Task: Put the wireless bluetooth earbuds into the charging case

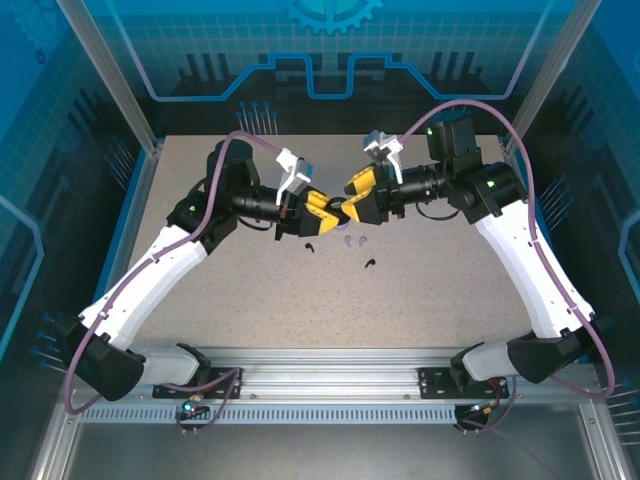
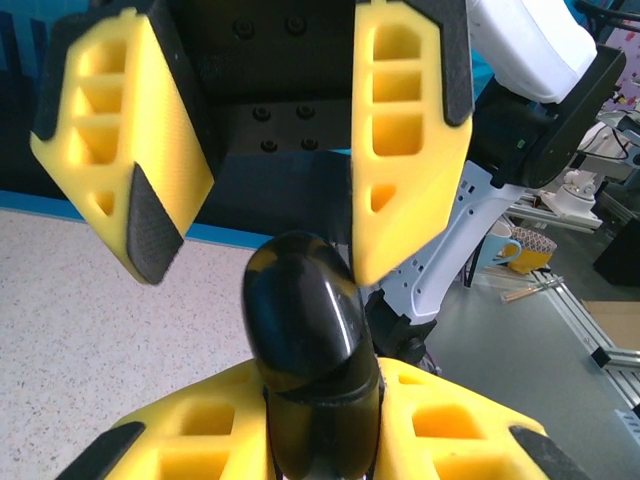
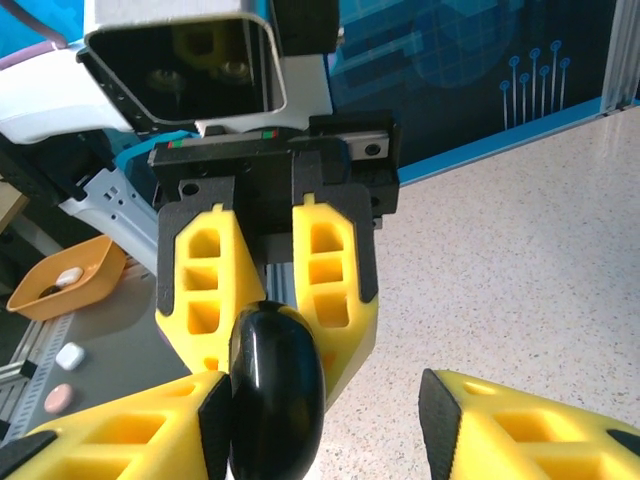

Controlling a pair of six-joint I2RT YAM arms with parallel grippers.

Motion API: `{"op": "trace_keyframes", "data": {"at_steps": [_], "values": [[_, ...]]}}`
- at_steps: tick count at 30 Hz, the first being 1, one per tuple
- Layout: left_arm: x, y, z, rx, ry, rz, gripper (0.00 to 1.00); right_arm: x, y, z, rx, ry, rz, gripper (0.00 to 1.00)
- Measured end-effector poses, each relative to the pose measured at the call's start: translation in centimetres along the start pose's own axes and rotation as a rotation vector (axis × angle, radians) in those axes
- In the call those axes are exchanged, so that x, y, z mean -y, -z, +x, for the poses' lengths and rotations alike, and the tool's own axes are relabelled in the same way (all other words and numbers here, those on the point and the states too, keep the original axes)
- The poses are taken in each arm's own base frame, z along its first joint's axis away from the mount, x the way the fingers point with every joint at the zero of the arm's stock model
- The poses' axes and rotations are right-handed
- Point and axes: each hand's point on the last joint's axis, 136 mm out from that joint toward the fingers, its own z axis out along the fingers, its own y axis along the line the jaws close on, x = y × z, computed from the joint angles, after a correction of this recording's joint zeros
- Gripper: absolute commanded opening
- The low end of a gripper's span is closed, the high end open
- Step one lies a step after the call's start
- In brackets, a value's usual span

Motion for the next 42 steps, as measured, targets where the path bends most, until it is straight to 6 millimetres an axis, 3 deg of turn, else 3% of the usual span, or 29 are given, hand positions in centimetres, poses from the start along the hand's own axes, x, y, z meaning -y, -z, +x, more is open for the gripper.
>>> {"op": "trace_keyframes", "data": {"at_steps": [6, 17, 25, 30, 33, 42], "values": [[0.9, -0.5, 0.1, -0.010, -0.016, 0.030, 0.14, 1.2, 0.3, -0.4, 0.013, -0.007, 0.055, 0.54], [0.2, -0.5, 0.2, -0.013, -0.022, -0.008, 0.13, 2.1, 0.9, -0.4, 0.028, -0.031, 0.120, 0.60], [-0.6, -0.5, 1.9, -0.014, -0.042, -0.068, 0.12, 7.3, 3.9, 1.2, 0.033, -0.123, 0.418, 0.62], [-2.3, -0.6, 4.1, -0.016, -0.023, -0.143, 0.12, 11.9, 5.5, 5.5, -0.024, -0.288, 0.615, 0.63], [-3.2, -0.6, 5.0, 0.000, -0.003, -0.170, 0.12, 13.7, 5.8, 8.6, -0.071, -0.378, 0.689, 0.64], [-5.4, 1.0, 7.6, 0.080, 0.090, -0.244, 0.13, 15.8, 4.1, 19.4, -0.221, -0.696, 0.759, 0.62]]}}
